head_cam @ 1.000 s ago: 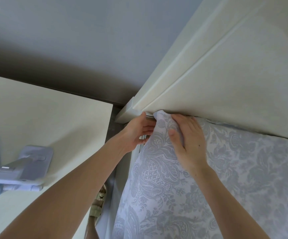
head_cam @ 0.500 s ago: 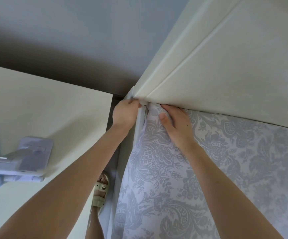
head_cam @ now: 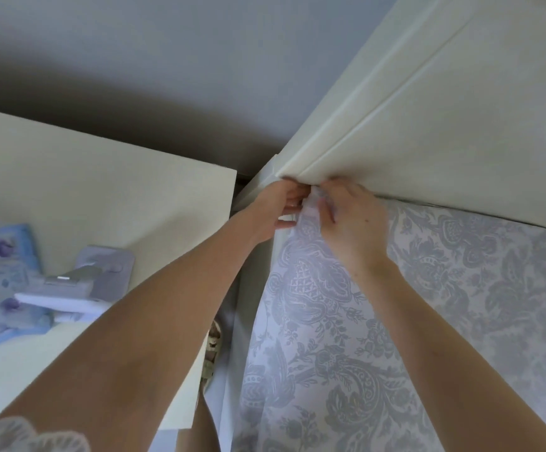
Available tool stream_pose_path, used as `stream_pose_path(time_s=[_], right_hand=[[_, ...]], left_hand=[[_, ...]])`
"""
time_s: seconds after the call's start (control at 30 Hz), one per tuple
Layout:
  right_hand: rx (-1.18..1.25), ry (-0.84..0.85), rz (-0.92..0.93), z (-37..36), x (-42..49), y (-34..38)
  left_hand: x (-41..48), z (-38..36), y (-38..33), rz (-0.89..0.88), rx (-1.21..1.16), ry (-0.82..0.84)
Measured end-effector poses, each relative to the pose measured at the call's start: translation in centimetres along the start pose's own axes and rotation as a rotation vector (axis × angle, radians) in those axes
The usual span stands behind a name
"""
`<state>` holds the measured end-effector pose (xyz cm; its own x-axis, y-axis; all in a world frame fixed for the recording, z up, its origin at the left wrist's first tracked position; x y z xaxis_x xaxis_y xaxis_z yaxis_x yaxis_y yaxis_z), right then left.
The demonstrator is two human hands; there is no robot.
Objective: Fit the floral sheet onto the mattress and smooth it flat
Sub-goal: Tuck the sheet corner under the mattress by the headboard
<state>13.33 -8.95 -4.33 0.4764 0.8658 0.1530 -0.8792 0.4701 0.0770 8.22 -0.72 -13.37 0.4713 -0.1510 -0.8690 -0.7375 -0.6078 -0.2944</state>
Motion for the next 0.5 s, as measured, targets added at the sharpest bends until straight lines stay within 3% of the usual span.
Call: stream_pose_path(time_s=[0.1, 0.23, 0.33, 0.4, 0.5], right_hand=[[0.031, 0.246, 0.098, -3.2, 0.0, 1.0], [-0.006, 0.211, 0.08, -1.2, -0.1, 1.9], [-0.065, 0.218, 0.383, 0.3, -0.9, 5.2], [-0.084, 0.402, 0.619, -1.2, -2.3, 6.5], [-0.196, 0.651, 0.811, -3.9, -3.3, 6.3]], left_hand=[[-0.7, 2.2, 1.9, -0.019, -0.143, -0.147], [-1.2, 3.1, 10.5, 0.103, -0.062, -0.268], [-0.7, 2.1, 16.0, 0.224, 0.026, -0.203], [-0.2, 1.8, 17.4, 0.256, 0.033, -0.18], [0.8, 1.5, 17.7, 0.322, -0.105, -0.103]])
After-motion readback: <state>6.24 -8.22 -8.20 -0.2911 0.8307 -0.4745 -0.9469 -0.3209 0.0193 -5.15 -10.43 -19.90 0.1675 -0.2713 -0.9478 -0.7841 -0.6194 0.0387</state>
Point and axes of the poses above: each hand's wrist, its own x-axis towards the middle knuckle, its own z-axis out of the back of the hand, y = z × x, the point moved 6 cm from there along x, towards the middle knuckle, and after that the axes turned 15 degrees about z, right-handed, at the moved point
